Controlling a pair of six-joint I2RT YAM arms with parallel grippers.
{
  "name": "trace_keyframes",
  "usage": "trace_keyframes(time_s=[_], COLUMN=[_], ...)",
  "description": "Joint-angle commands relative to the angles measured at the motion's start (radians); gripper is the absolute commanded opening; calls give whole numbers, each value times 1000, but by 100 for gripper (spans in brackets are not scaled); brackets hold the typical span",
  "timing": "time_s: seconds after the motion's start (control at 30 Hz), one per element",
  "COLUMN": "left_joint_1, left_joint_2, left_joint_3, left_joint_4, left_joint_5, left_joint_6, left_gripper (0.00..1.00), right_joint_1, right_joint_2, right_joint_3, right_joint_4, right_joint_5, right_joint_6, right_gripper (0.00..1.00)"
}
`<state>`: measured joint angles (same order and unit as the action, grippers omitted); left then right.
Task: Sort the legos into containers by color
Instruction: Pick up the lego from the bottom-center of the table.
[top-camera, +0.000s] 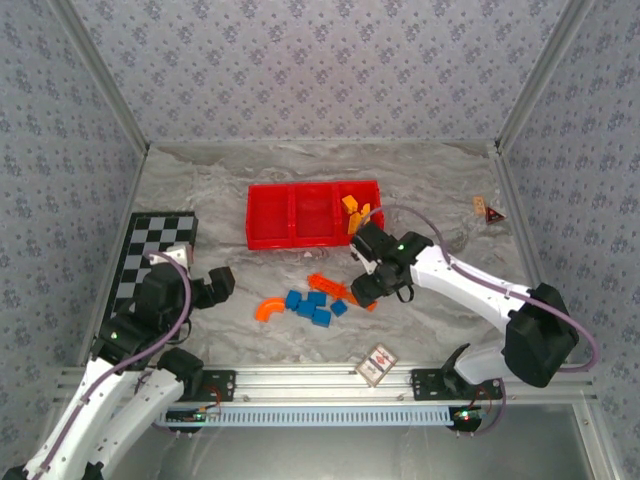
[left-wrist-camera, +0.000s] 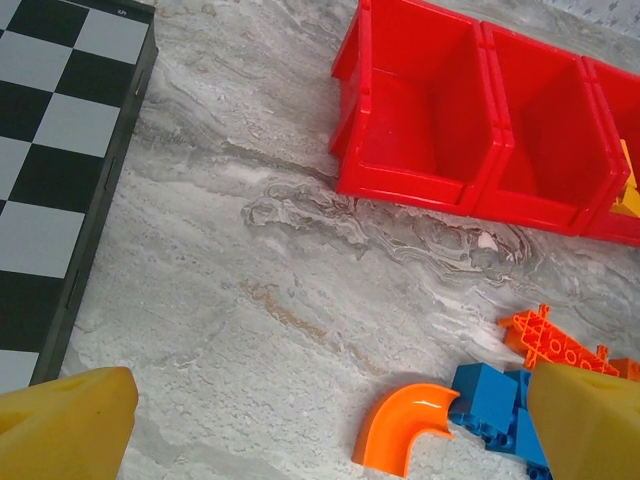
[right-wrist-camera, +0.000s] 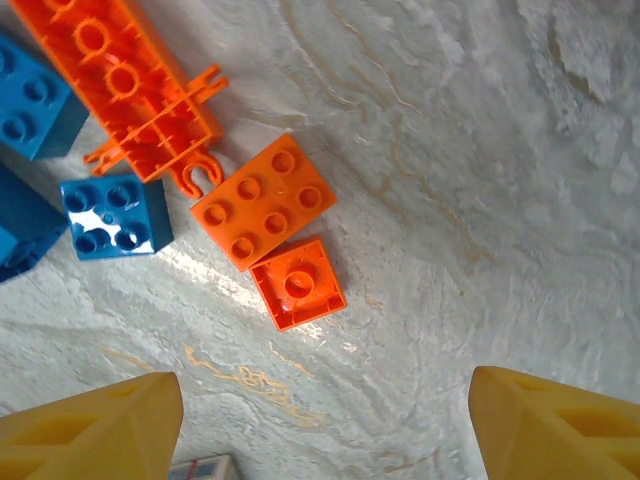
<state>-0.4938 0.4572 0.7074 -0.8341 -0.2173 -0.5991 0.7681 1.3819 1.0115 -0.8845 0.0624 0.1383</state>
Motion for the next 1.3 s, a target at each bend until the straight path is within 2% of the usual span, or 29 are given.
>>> trace_keyframes(time_s=[0.0, 0.1, 0.17, 0.3, 0.7, 1.1, 1.27], left_joint_1=[-6, -8, -8, -9, -9, -9, -9], left_joint_2=[-27, -41, -48, -49, -34, -32, -37], left_joint_3=[-2, -1, -2, -5, -2, -3, -3], left_joint_4=[12, 11, 9, 15, 13, 13, 11], left_joint_5=[-2, -6, -8, -12, -8, -5, -5], left_joint_6=[10, 9, 9, 9, 9, 9, 6], left_gripper=[100, 100, 100, 100, 100, 100, 100], right_joint_1=[16, 31, 28, 5, -8, 5, 27], right_joint_2=[-6, -56, -97, -106, 51, 206, 248], right_joint_3=[-17, -127, -198, -252, -229, -186, -164], right_joint_4=[27, 132, 195, 245, 326, 314, 314], right_joint_5=[13, -16, -41, -49, -27, 52, 83], right_joint_6=[-254, -400, -435, -416, -417, -436, -430], right_gripper=[78, 79, 80, 81, 78, 61, 41])
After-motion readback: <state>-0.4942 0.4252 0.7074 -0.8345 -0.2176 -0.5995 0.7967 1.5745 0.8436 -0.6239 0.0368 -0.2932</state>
